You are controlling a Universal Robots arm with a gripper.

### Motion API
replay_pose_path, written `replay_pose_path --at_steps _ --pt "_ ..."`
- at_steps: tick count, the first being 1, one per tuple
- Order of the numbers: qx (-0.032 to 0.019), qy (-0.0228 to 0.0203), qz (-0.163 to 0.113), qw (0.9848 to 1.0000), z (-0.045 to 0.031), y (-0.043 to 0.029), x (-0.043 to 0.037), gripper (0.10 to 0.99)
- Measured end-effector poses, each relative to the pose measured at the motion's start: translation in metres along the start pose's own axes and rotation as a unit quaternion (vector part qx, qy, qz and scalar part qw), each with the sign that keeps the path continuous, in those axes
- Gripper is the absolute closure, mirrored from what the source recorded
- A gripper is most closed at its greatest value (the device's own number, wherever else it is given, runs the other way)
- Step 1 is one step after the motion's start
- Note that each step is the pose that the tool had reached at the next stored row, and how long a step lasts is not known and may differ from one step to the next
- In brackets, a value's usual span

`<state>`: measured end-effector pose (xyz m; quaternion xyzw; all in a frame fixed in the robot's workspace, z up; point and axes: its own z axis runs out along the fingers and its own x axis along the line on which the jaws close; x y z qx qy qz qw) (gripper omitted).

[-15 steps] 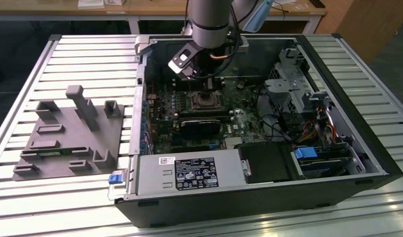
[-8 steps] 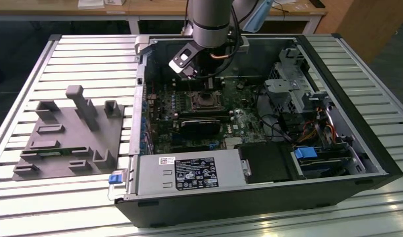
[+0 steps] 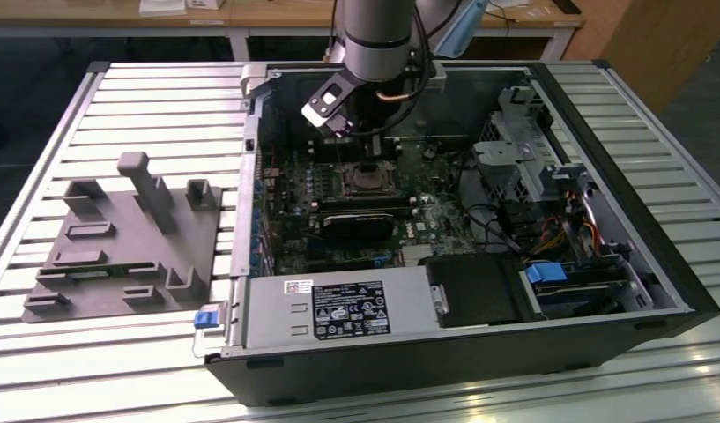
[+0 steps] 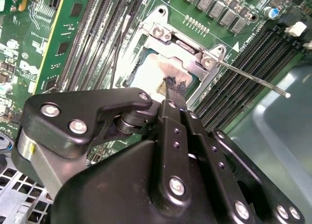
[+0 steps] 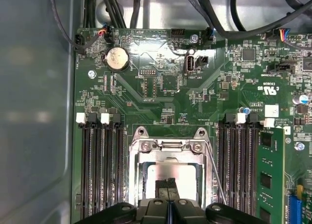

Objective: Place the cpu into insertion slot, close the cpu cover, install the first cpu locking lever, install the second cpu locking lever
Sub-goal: 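Install the first cpu locking lever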

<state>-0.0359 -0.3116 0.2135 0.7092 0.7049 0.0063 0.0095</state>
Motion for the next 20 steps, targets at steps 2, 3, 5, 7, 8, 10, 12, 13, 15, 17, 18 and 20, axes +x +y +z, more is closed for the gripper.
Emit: replay_pose_path --at_steps 2,3,5,7,8,10,12,13,15,17,18,20 --pt "0.0000 0.0000 0.000 1.0000 -0.0019 0.0001 0.0000 0.965" --pt "0.0000 0.0000 0.000 1.0000 -0.0027 0.0001 0.0000 0.965" --pt "0.0000 0.0000 0.000 1.0000 -0.0047 0.0001 0.0000 0.965" --pt "0.0000 0.0000 0.000 1.0000 -0.0079 0.0002 0.0000 0.965" --pt "0.0000 0.0001 0.000 1.0000 -0.0101 0.0002 0.0000 0.965" --pt "0.0000 0.0000 0.000 1.0000 -0.0154 0.0003 -0.0001 0.965" --pt "-0.0005 0.0001 0.000 1.0000 -0.0221 0.0006 -0.0001 0.965" --pt "-0.0008 0.0001 0.000 1.0000 -0.0258 0.0006 -0.0001 0.965" --pt "-0.0014 0.0000 0.000 1.0000 -0.0329 0.0007 -0.0001 0.965" --pt "-0.0021 0.0001 0.000 1.0000 -0.0395 0.0009 -0.0002 0.965" --pt "-0.0024 0.0000 0.000 1.0000 -0.0433 0.0010 -0.0002 0.965" --pt "-0.0031 0.0000 0.000 1.0000 -0.0498 0.0011 -0.0002 0.965"
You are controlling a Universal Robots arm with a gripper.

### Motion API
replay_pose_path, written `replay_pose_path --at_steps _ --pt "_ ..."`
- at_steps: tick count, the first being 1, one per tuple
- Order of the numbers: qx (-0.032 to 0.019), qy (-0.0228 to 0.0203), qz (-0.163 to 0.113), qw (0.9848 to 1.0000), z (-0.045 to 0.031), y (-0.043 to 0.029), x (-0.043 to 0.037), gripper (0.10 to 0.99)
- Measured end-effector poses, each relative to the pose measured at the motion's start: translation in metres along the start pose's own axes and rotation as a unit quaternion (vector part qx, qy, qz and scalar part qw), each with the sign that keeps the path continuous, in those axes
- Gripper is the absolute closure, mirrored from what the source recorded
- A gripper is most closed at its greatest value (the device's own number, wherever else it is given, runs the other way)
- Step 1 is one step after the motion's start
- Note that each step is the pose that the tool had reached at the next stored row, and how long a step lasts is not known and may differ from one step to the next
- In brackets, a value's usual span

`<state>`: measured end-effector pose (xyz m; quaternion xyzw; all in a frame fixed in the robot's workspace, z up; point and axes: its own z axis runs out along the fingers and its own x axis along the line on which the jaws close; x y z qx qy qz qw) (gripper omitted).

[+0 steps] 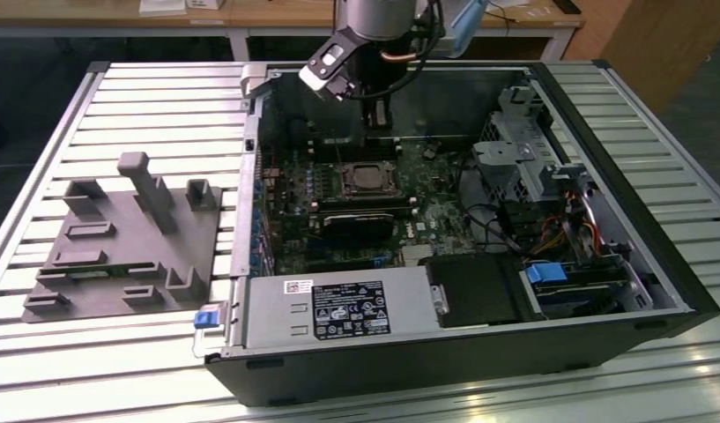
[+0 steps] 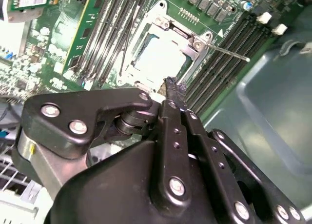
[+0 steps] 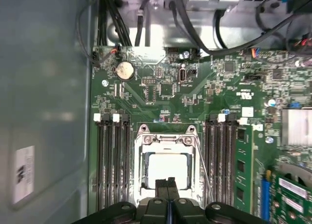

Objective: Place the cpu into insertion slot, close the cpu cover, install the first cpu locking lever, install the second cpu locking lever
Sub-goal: 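Install the first cpu locking lever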

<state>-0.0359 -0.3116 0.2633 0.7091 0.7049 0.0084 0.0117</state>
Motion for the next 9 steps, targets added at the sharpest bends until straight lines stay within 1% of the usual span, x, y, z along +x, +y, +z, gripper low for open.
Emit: replay_pose_path --at_steps 2,4,6,9 --pt "-0.0006 0.0001 0.000 1.0000 -0.0050 0.0001 0.0000 0.965" --pt "-0.0008 0.0003 -0.005 1.0000 -0.0053 0.0002 0.0000 0.965" --pt "-0.0009 0.0007 -0.023 0.9997 -0.0054 0.0001 0.0000 0.965" --pt "-0.0010 0.0015 -0.050 0.9987 -0.0054 0.0001 0.0000 0.965"
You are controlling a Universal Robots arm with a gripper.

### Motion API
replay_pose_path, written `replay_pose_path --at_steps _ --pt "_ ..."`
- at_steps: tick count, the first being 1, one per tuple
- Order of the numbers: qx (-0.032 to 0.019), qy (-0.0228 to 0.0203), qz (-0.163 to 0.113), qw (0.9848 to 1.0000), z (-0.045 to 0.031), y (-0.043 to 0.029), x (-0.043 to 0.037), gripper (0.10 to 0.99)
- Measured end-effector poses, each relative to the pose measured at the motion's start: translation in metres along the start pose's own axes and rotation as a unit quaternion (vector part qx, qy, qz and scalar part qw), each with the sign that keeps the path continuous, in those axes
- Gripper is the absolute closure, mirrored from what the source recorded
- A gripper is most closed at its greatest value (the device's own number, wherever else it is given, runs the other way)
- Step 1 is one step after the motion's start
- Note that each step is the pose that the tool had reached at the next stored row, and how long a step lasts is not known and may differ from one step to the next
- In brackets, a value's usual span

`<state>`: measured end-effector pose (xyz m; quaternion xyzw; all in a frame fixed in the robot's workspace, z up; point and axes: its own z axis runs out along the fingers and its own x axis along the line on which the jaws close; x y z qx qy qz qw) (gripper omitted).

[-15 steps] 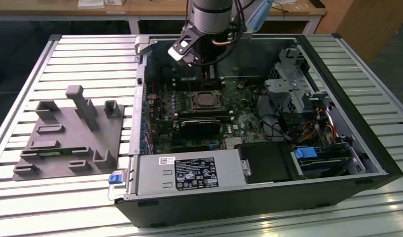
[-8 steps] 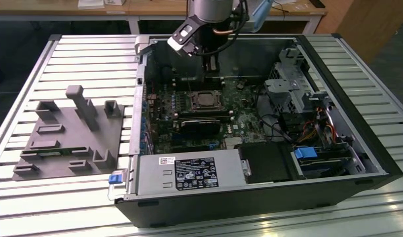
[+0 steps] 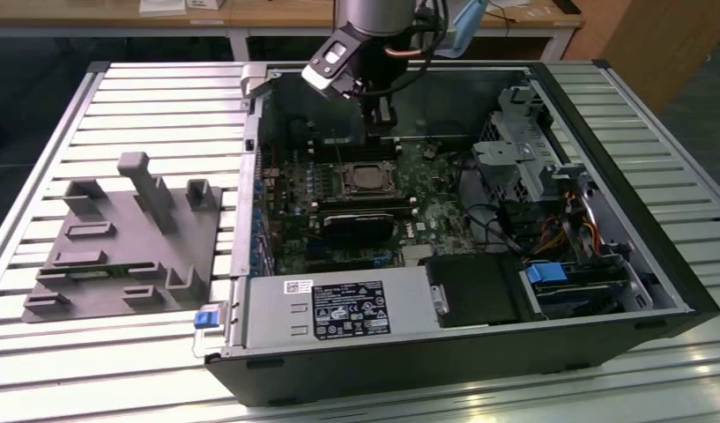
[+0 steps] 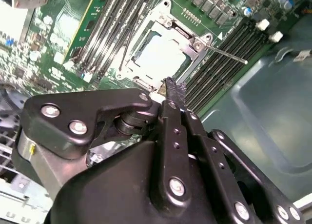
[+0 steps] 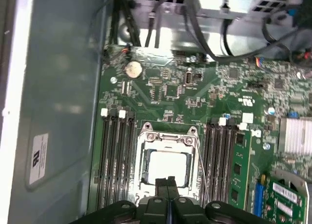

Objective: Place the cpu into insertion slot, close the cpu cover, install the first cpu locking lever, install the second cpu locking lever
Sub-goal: 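Install the first cpu locking lever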

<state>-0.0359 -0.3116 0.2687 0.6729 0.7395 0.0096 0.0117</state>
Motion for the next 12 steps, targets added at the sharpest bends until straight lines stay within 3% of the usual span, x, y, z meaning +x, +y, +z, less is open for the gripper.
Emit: replay_pose_path --at_steps 6,12 --pt "-0.0002 0.0016 -0.054 0.9985 0.0000 0.0000 0.0000 0.965" --pt "-0.0005 0.0031 -0.108 0.9941 0.0000 0.0000 0.0000 0.965"
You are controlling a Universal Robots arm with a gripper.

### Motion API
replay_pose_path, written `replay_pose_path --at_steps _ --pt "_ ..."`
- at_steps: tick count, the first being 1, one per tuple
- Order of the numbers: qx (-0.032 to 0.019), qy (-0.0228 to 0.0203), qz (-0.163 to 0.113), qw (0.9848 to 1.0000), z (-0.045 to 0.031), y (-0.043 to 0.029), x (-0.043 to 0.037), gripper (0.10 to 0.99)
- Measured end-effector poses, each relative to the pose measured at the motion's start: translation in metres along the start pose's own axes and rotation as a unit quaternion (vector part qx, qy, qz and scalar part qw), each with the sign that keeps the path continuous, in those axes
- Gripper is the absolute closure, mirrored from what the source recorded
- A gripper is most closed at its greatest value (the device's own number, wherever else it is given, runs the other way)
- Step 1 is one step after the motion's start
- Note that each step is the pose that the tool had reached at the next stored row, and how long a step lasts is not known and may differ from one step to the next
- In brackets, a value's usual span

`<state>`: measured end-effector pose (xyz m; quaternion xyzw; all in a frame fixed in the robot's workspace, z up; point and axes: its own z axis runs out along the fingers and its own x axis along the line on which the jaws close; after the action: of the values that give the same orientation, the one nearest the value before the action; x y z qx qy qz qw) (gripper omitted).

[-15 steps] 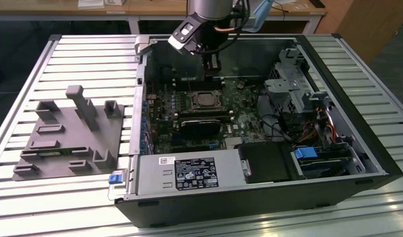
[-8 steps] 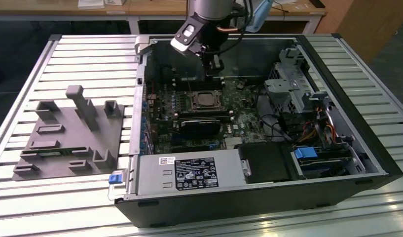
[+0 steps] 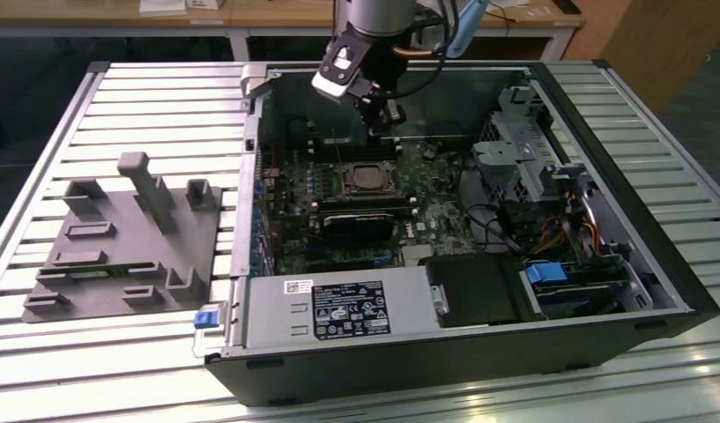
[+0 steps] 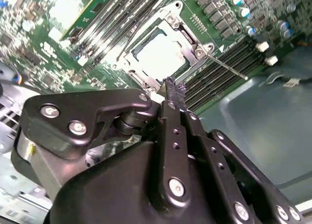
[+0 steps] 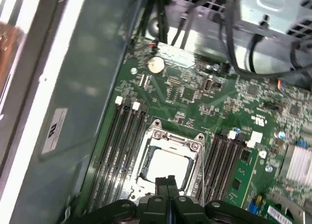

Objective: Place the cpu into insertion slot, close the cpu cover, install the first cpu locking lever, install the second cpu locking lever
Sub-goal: 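Install the first cpu locking lever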

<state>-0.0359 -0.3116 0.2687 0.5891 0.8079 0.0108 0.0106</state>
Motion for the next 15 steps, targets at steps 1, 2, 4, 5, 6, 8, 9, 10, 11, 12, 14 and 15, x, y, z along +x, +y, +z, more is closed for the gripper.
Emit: replay_pose_path --at_steps 1,2,4,5,6,8,9,10,11,12,14,15 --pt "0.0000 0.0003 -0.009 1.0000 0.0000 0.0000 0.0000 0.965" --pt "-0.0001 0.0005 -0.019 0.9998 0.0000 0.0000 0.0000 0.965" --pt "-0.0001 0.0010 -0.035 0.9994 0.0001 0.0000 0.0000 0.965" --pt "-0.0002 0.0012 -0.042 0.9991 0.0001 0.0000 0.0000 0.965" --pt "-0.0002 0.0015 -0.048 0.9988 0.0002 0.0000 0.0000 0.965" --pt "-0.0002 0.0018 -0.062 0.9981 0.0004 0.0000 0.0000 0.965" --pt "-0.0003 0.0020 -0.069 0.9976 0.0006 0.0000 0.0000 0.965" --pt "-0.0003 0.0022 -0.076 0.9971 0.0008 0.0000 0.0000 0.965" --pt "-0.0003 0.0024 -0.084 0.9965 0.0010 0.0000 0.0000 0.965" --pt "-0.0003 0.0027 -0.092 0.9957 0.0011 0.0000 0.0000 0.965" --pt "-0.0002 0.0033 -0.111 0.9939 0.0014 0.0000 0.0000 0.965" --pt "-0.0001 0.0036 -0.119 0.9928 0.0015 0.0000 0.0000 0.965"
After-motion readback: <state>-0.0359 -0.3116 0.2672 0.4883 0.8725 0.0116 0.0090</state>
